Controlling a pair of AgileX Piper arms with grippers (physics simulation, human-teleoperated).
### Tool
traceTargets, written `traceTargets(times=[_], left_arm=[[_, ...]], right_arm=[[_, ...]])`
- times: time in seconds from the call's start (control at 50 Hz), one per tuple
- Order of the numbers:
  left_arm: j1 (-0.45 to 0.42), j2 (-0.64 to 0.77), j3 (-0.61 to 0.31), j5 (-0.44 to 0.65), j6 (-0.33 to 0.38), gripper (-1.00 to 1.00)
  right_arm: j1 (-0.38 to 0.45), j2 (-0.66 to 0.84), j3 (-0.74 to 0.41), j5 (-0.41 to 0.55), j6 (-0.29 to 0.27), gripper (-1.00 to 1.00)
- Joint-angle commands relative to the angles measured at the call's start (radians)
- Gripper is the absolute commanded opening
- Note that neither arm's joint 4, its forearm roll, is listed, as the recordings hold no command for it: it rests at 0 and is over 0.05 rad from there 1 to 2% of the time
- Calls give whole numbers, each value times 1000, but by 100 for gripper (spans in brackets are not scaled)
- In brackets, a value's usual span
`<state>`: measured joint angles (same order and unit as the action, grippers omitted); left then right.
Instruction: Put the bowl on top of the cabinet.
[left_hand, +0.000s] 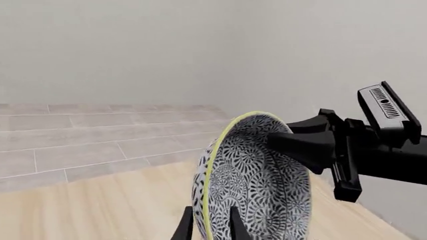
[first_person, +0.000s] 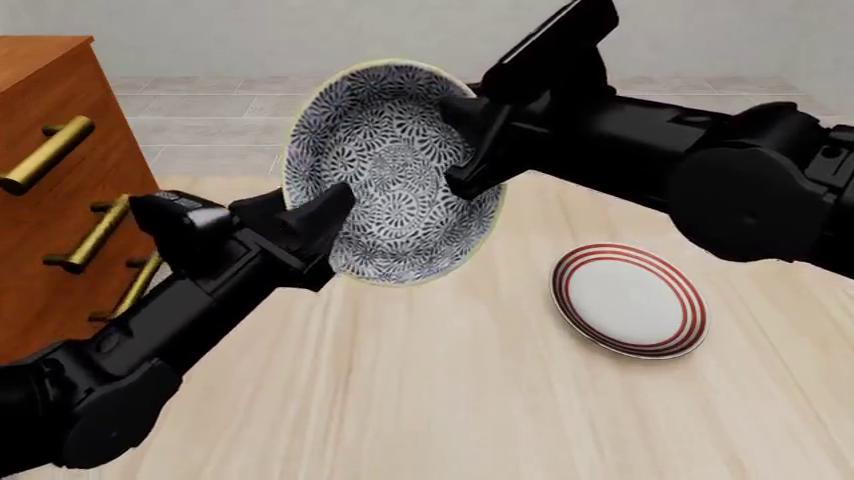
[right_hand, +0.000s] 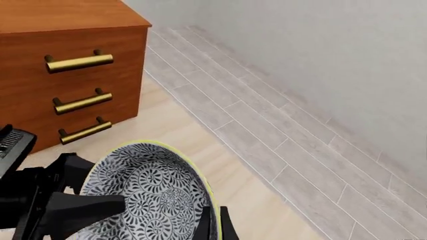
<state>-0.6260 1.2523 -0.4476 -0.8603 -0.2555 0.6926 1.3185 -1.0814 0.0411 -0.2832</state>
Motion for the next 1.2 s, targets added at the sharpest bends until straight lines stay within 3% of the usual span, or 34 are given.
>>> traceTargets(times=[0.02, 0.4, 0.42, 1.2], left_arm=[[27, 9, -39, 67, 76, -100], [42, 10, -34, 58, 53, -100], [44, 8, -34, 59, 54, -100], [64, 2, -60, 81, 50, -100]], right_arm=[[2, -7, -6, 3, 4, -100], [1, -6, 0, -6, -2, -100], [2, -6, 0, -6, -2, 100], [54, -69, -8, 56, 6, 100]])
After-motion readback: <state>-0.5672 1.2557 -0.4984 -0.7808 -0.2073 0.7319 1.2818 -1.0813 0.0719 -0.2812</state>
